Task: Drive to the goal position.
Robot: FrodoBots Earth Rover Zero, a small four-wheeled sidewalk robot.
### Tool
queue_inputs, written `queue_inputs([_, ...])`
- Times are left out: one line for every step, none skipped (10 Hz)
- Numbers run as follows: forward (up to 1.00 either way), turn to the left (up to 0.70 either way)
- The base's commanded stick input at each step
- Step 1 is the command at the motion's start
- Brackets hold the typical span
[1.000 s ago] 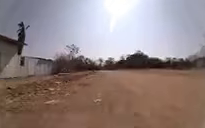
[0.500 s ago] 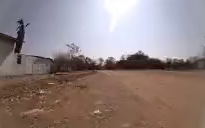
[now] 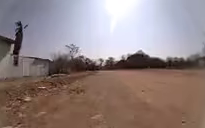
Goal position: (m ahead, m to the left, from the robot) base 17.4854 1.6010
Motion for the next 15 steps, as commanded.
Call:
queue_inputs([1.00, 0.00])
queue_inputs([1.00, 0.00])
queue_inputs([1.00, 0.00])
queue_inputs([1.00, 0.00])
queue_inputs([1.00, 0.00])
queue_inputs([1.00, 0.00])
queue_inputs([1.00, 0.00])
queue_inputs([1.00, 0.00])
queue_inputs([1.00, 0.00])
queue_inputs([1.00, 0.00])
queue_inputs([1.00, 0.00])
queue_inputs([1.00, 0.00])
queue_inputs([1.00, 0.00])
queue_inputs([1.00, 0.00])
queue_inputs([1.00, 0.00])
